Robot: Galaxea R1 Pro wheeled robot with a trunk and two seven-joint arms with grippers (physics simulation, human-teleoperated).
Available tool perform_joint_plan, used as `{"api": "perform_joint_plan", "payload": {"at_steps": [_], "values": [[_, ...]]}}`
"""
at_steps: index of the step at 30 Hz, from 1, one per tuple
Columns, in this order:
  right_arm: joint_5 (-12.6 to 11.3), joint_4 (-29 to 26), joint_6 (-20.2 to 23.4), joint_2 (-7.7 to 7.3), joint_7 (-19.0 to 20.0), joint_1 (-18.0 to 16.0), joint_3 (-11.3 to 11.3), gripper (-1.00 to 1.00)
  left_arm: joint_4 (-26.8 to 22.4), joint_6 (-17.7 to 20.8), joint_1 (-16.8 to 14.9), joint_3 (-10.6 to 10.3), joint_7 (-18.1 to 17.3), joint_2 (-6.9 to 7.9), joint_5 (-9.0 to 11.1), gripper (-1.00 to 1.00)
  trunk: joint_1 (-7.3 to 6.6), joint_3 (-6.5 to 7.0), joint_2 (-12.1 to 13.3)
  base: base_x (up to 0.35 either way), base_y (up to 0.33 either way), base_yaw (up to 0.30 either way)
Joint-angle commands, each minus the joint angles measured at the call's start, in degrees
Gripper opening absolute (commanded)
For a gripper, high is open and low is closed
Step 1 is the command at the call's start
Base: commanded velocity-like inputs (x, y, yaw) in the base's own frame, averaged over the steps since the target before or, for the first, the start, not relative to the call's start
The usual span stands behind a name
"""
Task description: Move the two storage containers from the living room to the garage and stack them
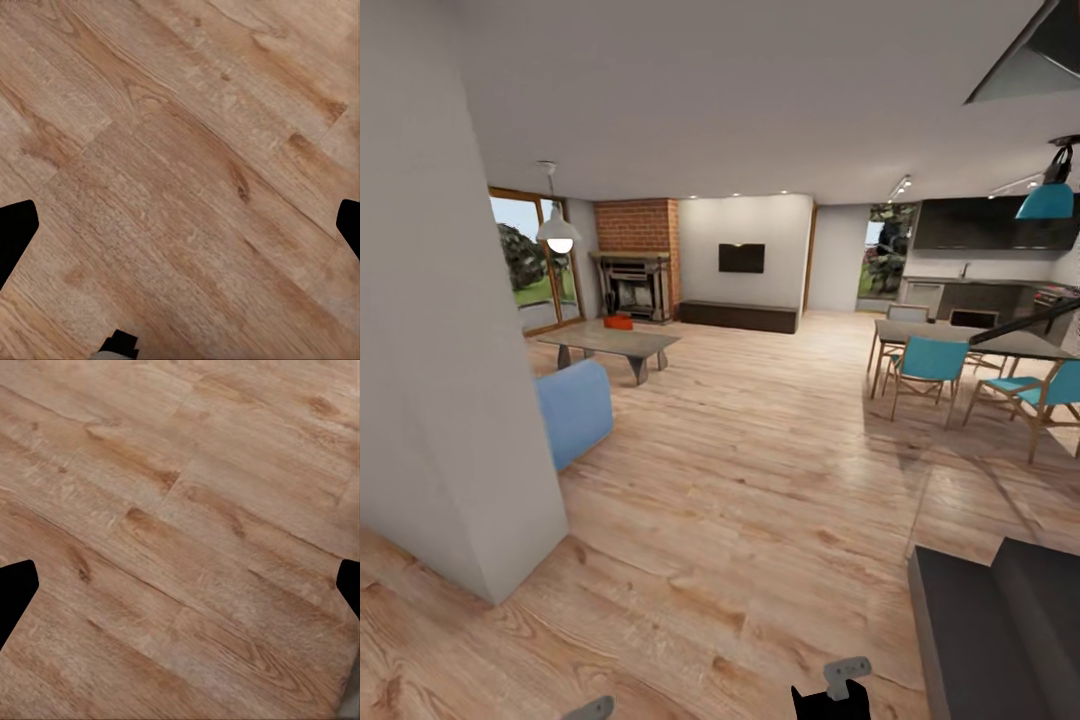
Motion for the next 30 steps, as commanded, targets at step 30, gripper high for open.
{"api": "perform_joint_plan", "payload": {"at_steps": [30], "values": [[0.52, 0.11, -0.23, 0.04, 0.28, -0.02, -0.24, 1.0, -0.08, 0.24, 0.01, 0.06, 0.1, -0.03, 0.53, 1.0, 0.05, -2.44, -0.04, 0.322, 0.0, -0.033]]}}
